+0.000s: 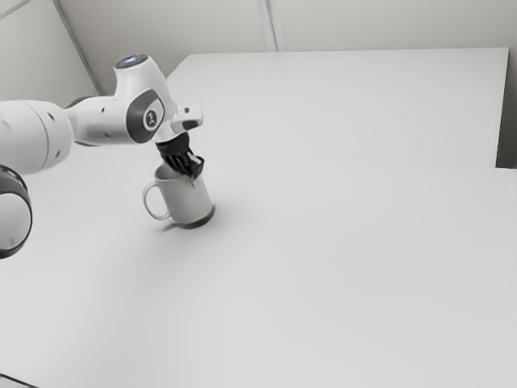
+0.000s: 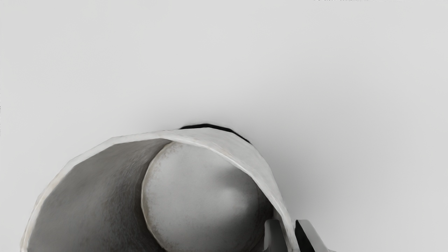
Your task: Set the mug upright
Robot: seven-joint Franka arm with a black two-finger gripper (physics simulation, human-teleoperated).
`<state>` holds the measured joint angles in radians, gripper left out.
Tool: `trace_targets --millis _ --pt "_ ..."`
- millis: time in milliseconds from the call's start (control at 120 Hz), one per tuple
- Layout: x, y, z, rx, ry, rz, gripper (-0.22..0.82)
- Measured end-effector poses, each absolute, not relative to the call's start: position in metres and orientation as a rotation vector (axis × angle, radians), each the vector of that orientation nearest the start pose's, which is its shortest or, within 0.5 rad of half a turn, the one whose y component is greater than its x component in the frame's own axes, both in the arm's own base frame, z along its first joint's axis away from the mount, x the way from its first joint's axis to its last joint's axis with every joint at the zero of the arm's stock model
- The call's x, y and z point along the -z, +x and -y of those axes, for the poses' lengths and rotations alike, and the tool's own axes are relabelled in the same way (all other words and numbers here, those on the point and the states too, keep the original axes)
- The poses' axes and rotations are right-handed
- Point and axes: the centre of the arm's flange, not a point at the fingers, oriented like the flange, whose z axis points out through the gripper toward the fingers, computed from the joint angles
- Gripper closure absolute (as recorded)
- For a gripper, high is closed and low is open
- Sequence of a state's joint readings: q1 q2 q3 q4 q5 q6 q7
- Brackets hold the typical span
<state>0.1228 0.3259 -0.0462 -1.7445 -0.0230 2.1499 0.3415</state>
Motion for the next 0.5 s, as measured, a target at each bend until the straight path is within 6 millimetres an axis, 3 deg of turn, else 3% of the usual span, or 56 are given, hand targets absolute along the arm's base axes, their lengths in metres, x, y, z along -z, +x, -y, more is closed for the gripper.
trace_targets --millis 150,283,367,450,500 --pt "-0.395 0.650 -0.051 0.145 -3.138 -0.284 0.37" --pt "-0.410 0.650 -0.051 0.180 -3.139 -0.203 0.20" --pt "-0.469 0.643 -0.051 0.258 -3.128 -0.163 0.13" --pt "-0.561 0.634 -0.051 0.327 -3.117 -0.137 0.09" --pt "-0.605 0.621 -0.049 0.328 -3.117 -0.126 0.07"
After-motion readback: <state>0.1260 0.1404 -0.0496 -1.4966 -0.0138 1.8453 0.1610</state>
